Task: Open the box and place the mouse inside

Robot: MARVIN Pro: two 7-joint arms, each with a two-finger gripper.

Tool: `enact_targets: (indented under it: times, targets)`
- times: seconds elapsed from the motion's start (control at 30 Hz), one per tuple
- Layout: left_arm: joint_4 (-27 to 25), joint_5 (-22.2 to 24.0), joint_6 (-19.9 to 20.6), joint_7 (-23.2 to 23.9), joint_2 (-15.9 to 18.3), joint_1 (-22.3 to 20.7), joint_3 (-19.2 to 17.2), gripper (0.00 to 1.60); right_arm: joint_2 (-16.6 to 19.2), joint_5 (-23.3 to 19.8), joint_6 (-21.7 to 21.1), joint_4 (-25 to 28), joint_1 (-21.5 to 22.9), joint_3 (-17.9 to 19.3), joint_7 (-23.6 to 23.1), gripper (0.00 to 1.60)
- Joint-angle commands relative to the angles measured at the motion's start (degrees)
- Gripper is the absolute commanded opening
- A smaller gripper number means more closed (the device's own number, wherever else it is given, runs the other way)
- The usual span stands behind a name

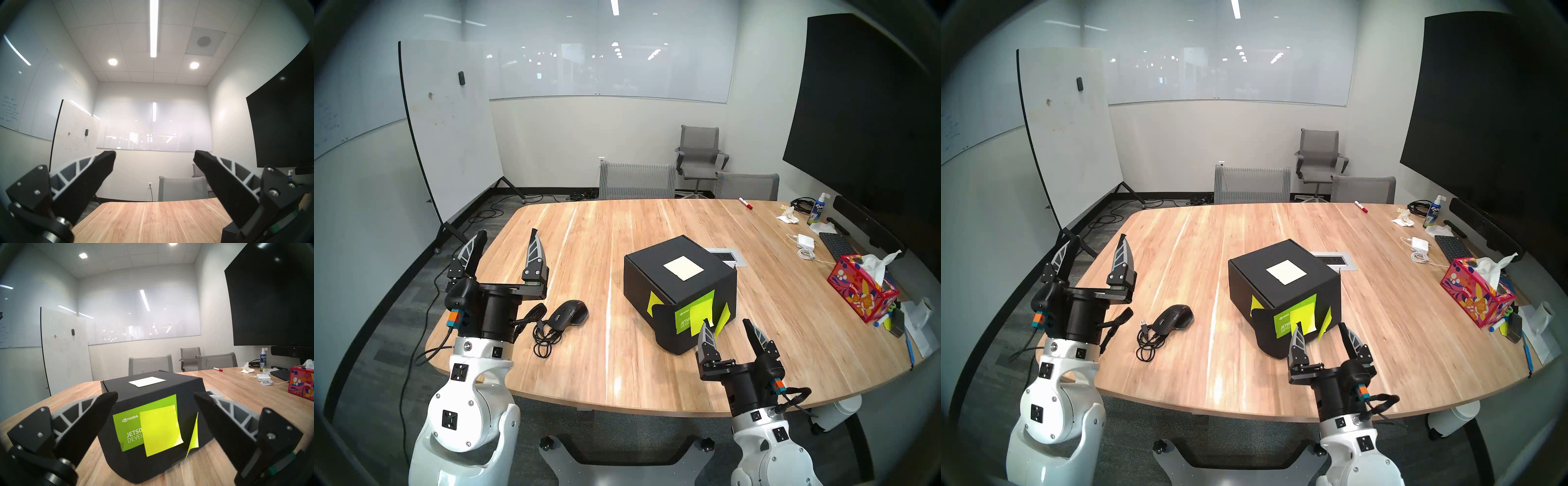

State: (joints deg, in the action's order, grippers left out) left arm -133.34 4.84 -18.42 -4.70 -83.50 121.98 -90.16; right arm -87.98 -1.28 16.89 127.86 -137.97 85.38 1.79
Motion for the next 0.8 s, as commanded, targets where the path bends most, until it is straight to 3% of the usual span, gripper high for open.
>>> enact_targets:
  times: [0.0,0.2,0.77]
  targets:
    - [-0.99,0.05,-0.13,-0.03,-0.04,0.13,-0.02,1.6,0.13,0.19,4.06,2.76,-6.25,1.12,0.9,1.6]
    - [-0.99,0.05,-0.13,-0.02,-0.04,0.13,-0.02,1.6,0.56,0.12,6.27,3.15,-8.84,1.69,1.51,1.6]
    - [-0.94,0.04,-0.15,-0.02,-0.04,0.09,-0.01,1.6,1.41,-0.98,14.22,4.96,-22.22,5.05,2.43,1.6]
